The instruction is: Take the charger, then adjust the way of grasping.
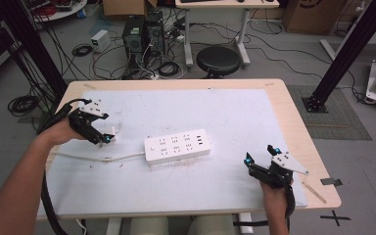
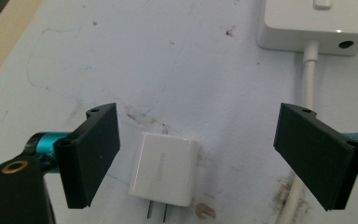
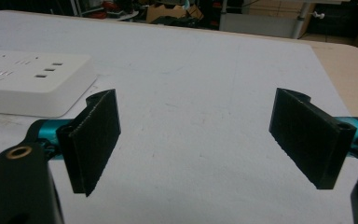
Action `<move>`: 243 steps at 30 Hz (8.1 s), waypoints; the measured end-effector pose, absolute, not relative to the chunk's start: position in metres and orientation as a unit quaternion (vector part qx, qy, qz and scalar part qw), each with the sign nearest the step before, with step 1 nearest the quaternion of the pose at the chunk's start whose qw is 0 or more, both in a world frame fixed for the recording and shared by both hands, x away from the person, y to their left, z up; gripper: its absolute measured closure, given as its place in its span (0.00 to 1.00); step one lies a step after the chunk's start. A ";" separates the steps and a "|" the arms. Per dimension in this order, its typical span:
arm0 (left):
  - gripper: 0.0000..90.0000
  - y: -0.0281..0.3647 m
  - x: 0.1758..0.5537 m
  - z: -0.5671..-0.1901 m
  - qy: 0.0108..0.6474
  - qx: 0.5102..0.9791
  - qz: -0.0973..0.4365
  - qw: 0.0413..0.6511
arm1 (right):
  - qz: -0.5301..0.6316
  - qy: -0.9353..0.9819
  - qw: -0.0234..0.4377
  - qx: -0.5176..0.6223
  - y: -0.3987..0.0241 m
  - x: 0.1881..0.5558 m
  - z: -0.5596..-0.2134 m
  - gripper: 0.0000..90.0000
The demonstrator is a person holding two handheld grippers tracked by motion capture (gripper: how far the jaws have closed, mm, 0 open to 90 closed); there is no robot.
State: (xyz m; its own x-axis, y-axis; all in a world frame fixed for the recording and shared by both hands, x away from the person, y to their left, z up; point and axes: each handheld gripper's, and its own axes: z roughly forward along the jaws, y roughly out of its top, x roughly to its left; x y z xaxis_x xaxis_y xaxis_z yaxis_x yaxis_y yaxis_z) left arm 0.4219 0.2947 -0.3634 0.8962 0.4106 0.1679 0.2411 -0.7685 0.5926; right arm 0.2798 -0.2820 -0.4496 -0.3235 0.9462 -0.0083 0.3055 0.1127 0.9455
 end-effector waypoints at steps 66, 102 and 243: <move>0.47 0.312 0.458 -0.421 0.224 0.941 0.075 0.244 | 0.438 0.686 0.331 0.478 -0.277 0.286 -0.449 0.19; 0.47 0.269 0.351 -0.362 0.433 0.808 0.162 0.365 | 0.452 0.692 0.321 0.462 -0.279 0.285 -0.449 0.19; 0.47 0.087 0.249 -0.392 0.039 0.907 0.195 0.371 | 0.452 0.770 -0.248 0.375 -0.146 0.306 -0.415 0.24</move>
State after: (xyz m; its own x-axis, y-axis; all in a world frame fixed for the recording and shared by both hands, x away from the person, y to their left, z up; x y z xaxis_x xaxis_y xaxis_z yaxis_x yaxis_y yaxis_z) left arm 0.2495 0.0874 -0.3923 0.9206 0.2165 0.3251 -0.0734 -0.7215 0.6885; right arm 0.3062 -0.1459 -0.4147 -0.5955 0.3535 0.7214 0.8022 0.3100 0.5103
